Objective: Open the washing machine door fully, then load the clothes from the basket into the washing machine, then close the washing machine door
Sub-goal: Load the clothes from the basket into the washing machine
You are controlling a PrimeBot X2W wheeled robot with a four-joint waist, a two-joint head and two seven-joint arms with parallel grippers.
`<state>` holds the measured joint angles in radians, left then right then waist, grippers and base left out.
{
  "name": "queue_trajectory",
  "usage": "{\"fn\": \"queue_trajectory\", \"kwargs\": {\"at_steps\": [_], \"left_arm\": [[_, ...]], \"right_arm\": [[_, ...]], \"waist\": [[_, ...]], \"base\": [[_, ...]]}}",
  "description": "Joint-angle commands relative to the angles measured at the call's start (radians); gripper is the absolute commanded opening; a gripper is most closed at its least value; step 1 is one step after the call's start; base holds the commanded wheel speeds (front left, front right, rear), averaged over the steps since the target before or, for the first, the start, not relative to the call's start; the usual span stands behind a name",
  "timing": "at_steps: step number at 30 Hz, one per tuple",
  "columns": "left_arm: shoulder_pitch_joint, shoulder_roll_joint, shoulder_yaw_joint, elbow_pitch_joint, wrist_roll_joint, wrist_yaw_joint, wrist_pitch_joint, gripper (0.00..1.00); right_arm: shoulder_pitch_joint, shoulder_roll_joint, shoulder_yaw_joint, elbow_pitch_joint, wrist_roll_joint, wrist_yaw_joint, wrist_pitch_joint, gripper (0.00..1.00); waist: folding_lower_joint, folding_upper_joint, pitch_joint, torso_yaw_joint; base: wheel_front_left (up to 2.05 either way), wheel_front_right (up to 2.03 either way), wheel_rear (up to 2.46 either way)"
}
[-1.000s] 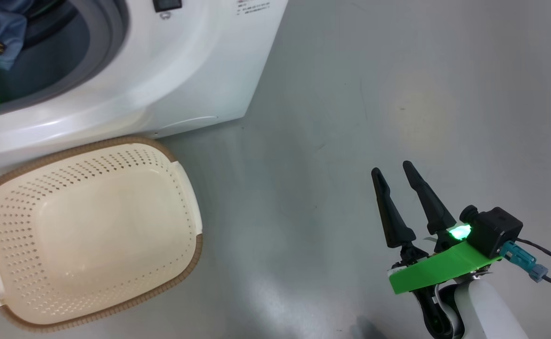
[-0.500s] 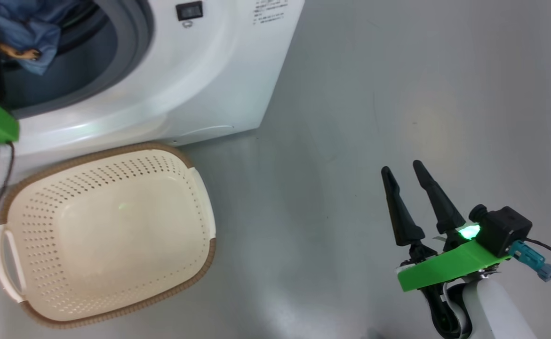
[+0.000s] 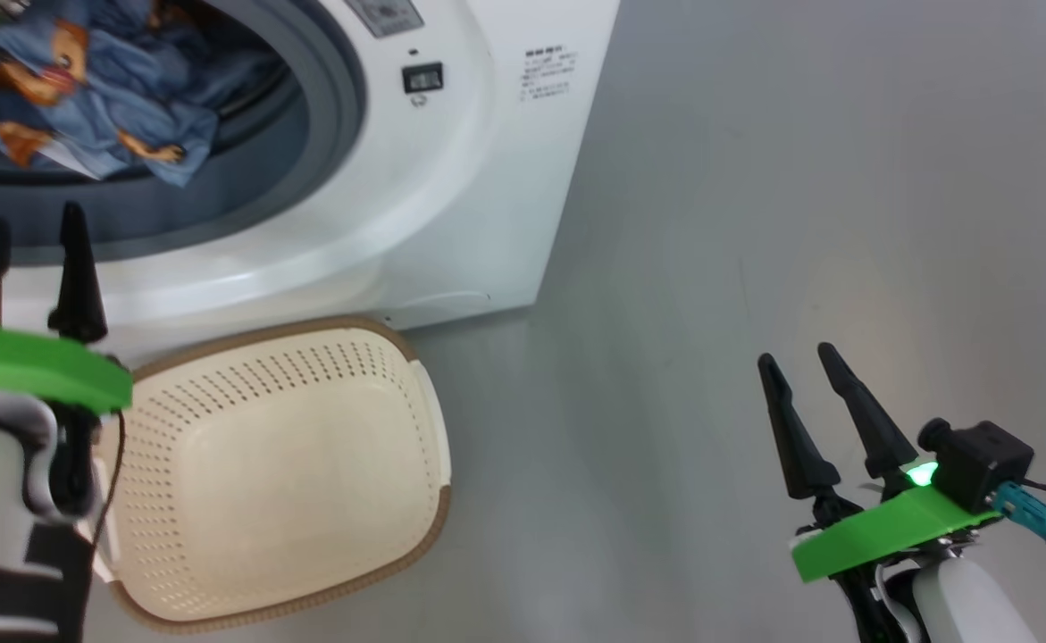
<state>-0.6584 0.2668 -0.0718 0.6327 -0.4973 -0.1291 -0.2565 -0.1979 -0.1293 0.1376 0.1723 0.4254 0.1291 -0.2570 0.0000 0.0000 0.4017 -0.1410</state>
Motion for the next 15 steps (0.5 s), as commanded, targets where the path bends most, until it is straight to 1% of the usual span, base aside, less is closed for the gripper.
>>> {"fn": "queue_trajectory", "kwargs": {"at_steps": [1,6,15], "left_arm": [[0.032,0.035,0.045,-0.044,0.017,-0.002,-0.005,1.0],[0.17,0.0,0.099,-0.138,0.072,-0.002,-0.005,1.0],[0.372,-0.023,0.138,-0.24,0.124,-0.002,-0.005,1.0]], "right_arm": [[0.025,-0.012,0.012,-0.019,0.01,0.002,-0.005,1.0],[0.064,-0.04,0.002,-0.009,0.023,0.002,-0.005,1.0],[0.136,-0.075,-0.009,-0.003,0.046,0.002,-0.005,1.0]], "waist": [[0.0,0.0,-0.052,0.03],[0.0,0.0,-0.126,0.052],[0.0,0.0,-0.215,0.067]], "base": [[0.0,0.0,0.0],[0.0,0.0,0.0],[0.0,0.0,0.0]]}}
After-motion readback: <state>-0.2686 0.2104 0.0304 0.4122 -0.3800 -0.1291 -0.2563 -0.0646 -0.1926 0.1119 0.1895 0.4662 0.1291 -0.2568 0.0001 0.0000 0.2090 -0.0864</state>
